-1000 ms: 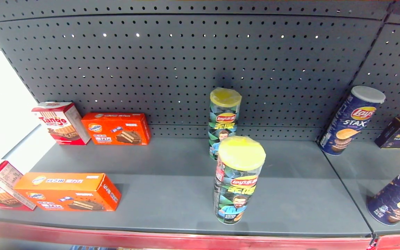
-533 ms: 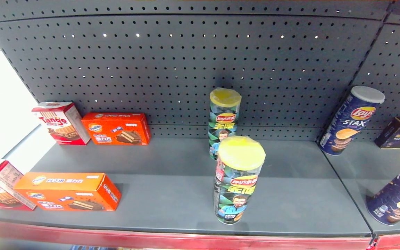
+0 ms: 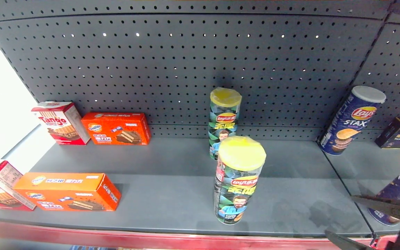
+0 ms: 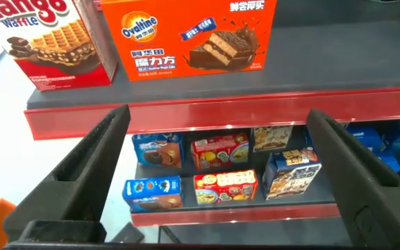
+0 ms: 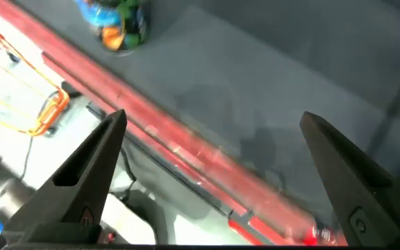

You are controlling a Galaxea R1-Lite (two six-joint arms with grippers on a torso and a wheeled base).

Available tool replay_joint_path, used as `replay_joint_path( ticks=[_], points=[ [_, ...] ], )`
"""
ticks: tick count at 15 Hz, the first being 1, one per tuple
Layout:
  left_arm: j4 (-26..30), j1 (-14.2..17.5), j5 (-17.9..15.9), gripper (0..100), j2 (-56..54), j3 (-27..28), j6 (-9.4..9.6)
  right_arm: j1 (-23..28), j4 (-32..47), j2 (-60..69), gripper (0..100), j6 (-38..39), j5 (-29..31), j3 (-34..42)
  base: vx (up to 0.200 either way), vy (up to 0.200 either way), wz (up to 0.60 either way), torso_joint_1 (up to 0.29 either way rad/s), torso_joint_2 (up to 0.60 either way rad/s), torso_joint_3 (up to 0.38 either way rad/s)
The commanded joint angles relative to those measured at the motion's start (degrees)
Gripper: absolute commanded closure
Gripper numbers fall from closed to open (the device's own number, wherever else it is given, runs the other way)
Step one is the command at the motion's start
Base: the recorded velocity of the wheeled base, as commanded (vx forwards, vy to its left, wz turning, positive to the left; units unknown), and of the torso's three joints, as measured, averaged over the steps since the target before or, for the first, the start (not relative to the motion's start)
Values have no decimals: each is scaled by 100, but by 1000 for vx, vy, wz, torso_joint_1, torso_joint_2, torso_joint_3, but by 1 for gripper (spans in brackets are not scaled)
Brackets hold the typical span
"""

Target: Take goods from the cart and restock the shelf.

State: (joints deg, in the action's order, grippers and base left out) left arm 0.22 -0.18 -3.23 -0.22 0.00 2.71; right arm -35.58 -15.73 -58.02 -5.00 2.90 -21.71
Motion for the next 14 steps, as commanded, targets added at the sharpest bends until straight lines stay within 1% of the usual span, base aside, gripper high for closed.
replay_joint_path(
  ticks=[1, 6, 7, 12, 14],
  points=[
    [4, 1, -2, 0, 22, 0, -7, -124, -299, -1282, 0, -10, 70, -430, 0, 0, 0, 0, 0, 0],
    [4, 1, 24, 0, 22, 0, -16, -133, -317, -2073, 0, -28, 132, -1177, 0, 0, 0, 0, 0, 0],
    [4, 1, 15, 0, 22, 0, -16, -177, -317, -2153, 0, -28, 220, -1239, 0, 0, 0, 0, 0, 0],
    [4, 1, 15, 0, 22, 0, -33, -274, -326, -2311, 0, -28, 255, -1301, 0, 0, 0, 0, 0, 0],
    [4, 9, 24, 0, 22, 9, -42, -274, -326, -2522, 0, -28, 264, -1547, 0, 0, 0, 0, 0, 0]
  ],
)
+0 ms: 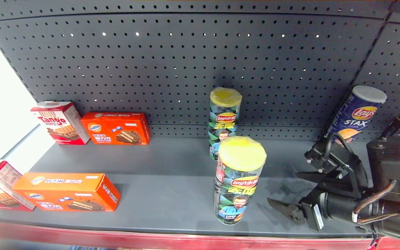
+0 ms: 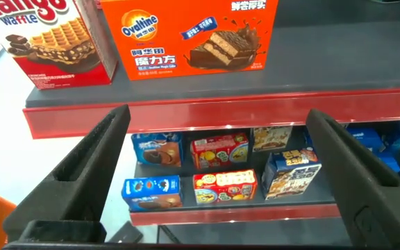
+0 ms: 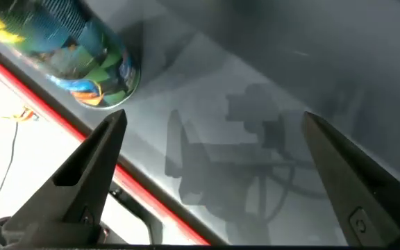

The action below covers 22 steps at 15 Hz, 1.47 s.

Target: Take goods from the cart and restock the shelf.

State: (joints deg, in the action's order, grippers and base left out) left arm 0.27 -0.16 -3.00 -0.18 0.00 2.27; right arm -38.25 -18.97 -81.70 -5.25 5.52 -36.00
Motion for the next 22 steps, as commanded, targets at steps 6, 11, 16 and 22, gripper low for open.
replay_joint_path(
  ticks=[6, 11, 16, 22],
  points=[
    [0, 7, 19, 0, 18, 9, -25, -15, -10, -610, 0, -20, 1, -496, 0, 0, 0, 0, 0, 0],
    [0, 7, 19, 0, 18, 0, -33, -138, -10, -760, 0, -28, 1, -628, 0, 0, 0, 0, 0, 0],
    [0, 7, 19, 0, 18, 0, -33, -218, -19, -830, 0, -28, 1, -628, 0, 0, 0, 0, 0, 0],
    [0, 7, 19, 0, 18, 9, -42, -270, -28, -733, 0, -20, 1, -540, 0, 0, 0, 0, 0, 0]
  ],
)
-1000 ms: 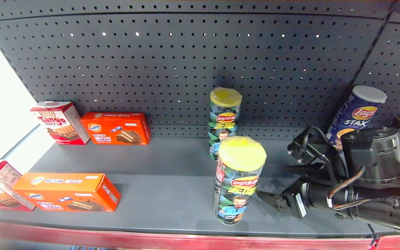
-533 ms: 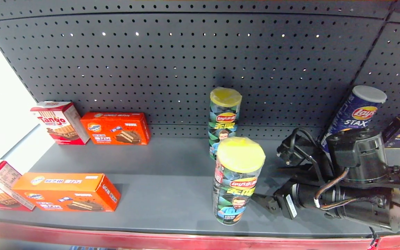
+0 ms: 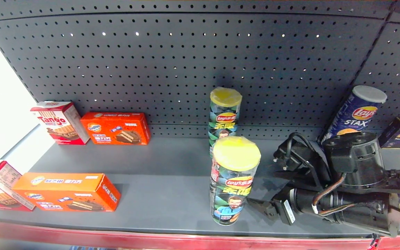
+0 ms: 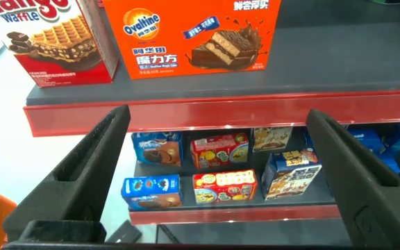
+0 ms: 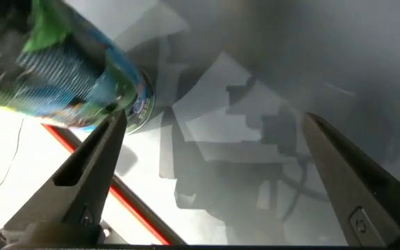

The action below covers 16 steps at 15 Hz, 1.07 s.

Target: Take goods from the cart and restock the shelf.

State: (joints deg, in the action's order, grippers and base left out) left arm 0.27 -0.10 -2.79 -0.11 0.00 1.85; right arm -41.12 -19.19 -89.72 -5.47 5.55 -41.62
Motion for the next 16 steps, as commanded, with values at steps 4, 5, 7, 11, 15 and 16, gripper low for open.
replay_joint_path(
  ticks=[4, 5, 7, 11, 15, 16],
  points=[
    [0, 1, -2, 0, 11, 0, 8, 192, -6, 16, 0, -6, -1, -92, 0, 0, 0, 0, 0, 0],
    [0, 1, -2, 0, 11, 9, 8, 166, -6, -1, 0, -6, -10, -101, 0, 0, 0, 0, 0, 0],
    [0, 1, -2, 0, 11, 0, 8, 130, -6, -63, 0, -6, -10, -101, 0, 0, 0, 0, 0, 0],
    [0, 1, -2, 0, 11, 0, 8, -1, -76, -160, 0, -15, -27, -118, 0, 0, 0, 0, 0, 0],
    [0, 1, -2, 0, 11, 0, 8, -54, -85, -177, 0, -6, -27, -101, 0, 0, 0, 0, 0, 0],
    [0, 1, -2, 0, 11, 9, 8, -45, -103, -142, 0, -6, -27, -74, 0, 0, 0, 0, 0, 0]
  ],
)
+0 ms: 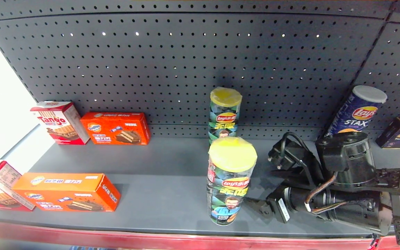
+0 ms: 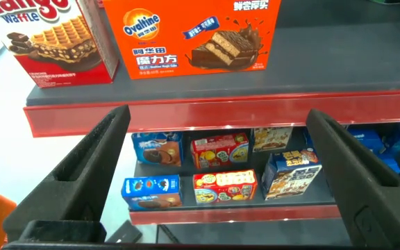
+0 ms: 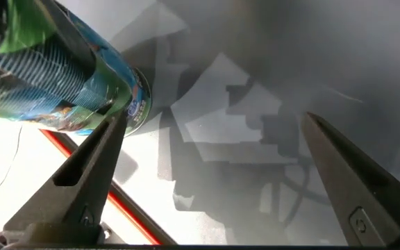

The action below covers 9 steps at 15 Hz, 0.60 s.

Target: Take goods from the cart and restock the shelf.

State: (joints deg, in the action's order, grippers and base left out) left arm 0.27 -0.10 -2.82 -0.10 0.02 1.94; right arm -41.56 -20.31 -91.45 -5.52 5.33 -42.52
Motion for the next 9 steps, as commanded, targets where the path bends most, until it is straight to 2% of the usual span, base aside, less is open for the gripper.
replay_joint_path(
  ticks=[1, 5, 8, 9],
  points=[
    [0, 1, 0, 0, 10, -2, 0, 60, -78, 163, 0, 16, 21, 60, 0, 0, 0, 0, 0, 0],
    [0, 1, -8, 0, 10, 6, 8, 350, -96, 945, 0, 16, 21, 297, 0, 0, 0, 0, 0, 0],
    [0, 1, -8, 0, 10, 6, 17, 341, -78, 3028, 0, -10, -322, 1861, 0, 0, 0, 0, 0, 0],
    [0, 1, -8, 0, 10, 6, 17, 333, -87, 3107, 0, -10, -331, 1941, 0, 0, 0, 0, 0, 0]
  ],
)
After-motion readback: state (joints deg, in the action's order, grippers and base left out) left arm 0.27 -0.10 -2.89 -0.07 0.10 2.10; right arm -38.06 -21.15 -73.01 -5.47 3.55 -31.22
